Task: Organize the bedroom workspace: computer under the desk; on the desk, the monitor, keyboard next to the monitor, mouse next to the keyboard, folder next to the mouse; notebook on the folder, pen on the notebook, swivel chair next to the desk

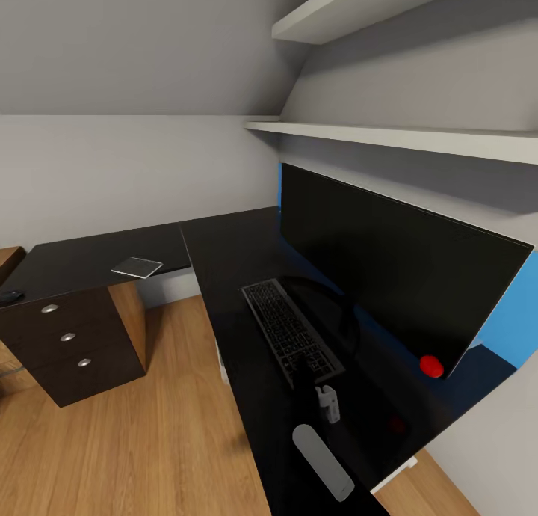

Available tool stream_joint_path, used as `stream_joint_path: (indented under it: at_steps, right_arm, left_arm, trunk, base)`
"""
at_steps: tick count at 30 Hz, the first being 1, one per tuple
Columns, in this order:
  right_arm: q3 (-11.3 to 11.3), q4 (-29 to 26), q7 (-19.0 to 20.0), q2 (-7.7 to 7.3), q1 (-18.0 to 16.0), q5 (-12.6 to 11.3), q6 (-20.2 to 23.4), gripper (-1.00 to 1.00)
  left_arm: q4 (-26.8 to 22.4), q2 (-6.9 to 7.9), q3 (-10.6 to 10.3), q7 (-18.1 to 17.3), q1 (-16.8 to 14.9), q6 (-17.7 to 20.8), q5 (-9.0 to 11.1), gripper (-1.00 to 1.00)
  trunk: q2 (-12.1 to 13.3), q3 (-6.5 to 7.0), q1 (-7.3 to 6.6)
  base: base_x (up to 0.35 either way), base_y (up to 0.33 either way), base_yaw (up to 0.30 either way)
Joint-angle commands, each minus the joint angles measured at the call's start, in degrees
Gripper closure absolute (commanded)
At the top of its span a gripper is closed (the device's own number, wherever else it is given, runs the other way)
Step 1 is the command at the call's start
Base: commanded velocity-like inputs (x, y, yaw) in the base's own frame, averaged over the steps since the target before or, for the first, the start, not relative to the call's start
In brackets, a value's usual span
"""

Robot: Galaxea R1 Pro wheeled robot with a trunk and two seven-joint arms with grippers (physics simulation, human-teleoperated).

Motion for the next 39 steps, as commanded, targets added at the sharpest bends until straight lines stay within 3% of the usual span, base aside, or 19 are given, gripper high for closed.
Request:
stream_joint_path:
  at_steps: [1, 20, 25, 34, 39]
  right_arm:
    - [0.1, 0.0, -0.4, 0.0, 0.0, -0.4, -0.3, -1.0]
    - [0.1, 0.0, -0.4, 0.0, 0.0, -0.3, -0.3, -1.0]
    - [0.1, 0.0, -0.4, -0.86, 0.0, -0.2, -0.3, -1.0]
    - [0.2, -0.2, -0.2, -1.54, 0.0, -0.1, -0.3, -1.0]
    - [0.3, -0.1, 2.2, -1.68, 0.0, -0.1, -0.3, -1.0]
  left_arm:
    - [-0.1, 0.02, -0.5, 0.4, 0.0, -0.1, 0.2, -1.0]
    - [-0.1, 0.02, -0.5, 0.4, 0.0, -0.1, 0.2, -1.0]
    - [-0.1, 0.14, -0.1, 0.5, 0.0, -0.2, 0.3, -1.0]
    - [-0.1, 0.49, 4.3, 0.5, 0.0, -1.6, 0.3, -1.0]
    - [-0.1, 1.19, 6.1, 0.5, 0.0, -1.7, 0.3, -1.0]
  trunk:
    - [0.0, -0.06, 0.0]
    - [0.0, -0.06, 0.0]
    - [0.0, -0.06, 0.0]
    - [0.0, -0.06, 0.0]
    - [0.0, -0.06, 0.0]
  base:
    - [0.0, 0.0, 0.0]
    - [-0.14, -0.008, 0.0]
    - [-0.325, 0.0, 0.0]
    - [-0.335, 0.008, 0.0]
    - [-0.284, 0.137, 0.0]
